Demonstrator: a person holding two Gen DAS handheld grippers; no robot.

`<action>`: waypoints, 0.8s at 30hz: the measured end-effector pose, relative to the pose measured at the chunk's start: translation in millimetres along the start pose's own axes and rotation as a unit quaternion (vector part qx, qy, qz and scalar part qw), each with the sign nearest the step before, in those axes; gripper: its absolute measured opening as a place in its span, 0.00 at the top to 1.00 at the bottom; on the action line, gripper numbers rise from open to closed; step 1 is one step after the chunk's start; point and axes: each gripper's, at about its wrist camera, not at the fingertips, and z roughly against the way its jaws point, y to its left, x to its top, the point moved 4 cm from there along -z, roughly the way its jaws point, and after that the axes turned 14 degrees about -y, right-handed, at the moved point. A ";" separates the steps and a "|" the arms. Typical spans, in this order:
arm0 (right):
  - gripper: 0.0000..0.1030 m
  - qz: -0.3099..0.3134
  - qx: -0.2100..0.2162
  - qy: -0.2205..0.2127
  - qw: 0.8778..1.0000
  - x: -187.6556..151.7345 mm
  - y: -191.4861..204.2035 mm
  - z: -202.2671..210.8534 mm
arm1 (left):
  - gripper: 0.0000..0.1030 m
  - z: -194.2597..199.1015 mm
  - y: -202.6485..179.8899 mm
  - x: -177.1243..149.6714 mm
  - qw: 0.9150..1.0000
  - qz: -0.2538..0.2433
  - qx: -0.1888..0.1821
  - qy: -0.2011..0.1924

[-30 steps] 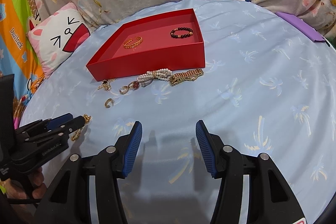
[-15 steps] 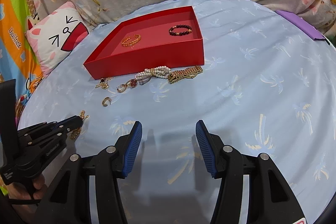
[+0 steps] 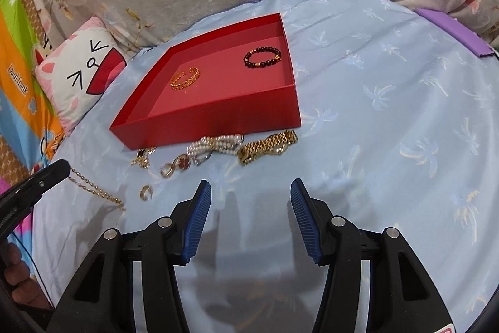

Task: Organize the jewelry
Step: 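Hold the chain up with the left gripper while the right gripper grasps the gold link watch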

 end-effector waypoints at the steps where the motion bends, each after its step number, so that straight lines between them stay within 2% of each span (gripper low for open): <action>1: 0.49 0.000 -0.002 0.002 1.000 1.5 -0.4 -4.7 | 0.97 -2.3 0.3 2.5 1.000 0.001 0.000 -0.001; 5: 0.56 -0.034 0.007 0.022 0.999 1.9 -4.3 -22.2 | 0.97 -11.7 2.7 5.2 1.000 0.007 0.001 0.000; 9: 0.58 -0.033 -0.005 0.023 0.999 1.4 1.6 -33.1 | 0.97 -18.4 6.0 5.1 1.000 0.013 0.001 0.003; 19: 0.70 0.015 -0.072 -0.003 0.997 10.8 8.2 -52.2 | 0.97 -31.5 14.7 -3.8 1.000 0.019 0.005 0.018; 22: 0.77 0.026 -0.078 -0.004 0.997 11.1 6.3 -51.9 | 0.97 -33.2 14.2 -7.1 1.000 0.021 0.003 0.021; 24: 0.87 0.024 -0.080 -0.002 0.997 11.1 0.6 -48.7 | 0.97 -33.7 15.0 -8.3 0.999 0.022 0.004 0.023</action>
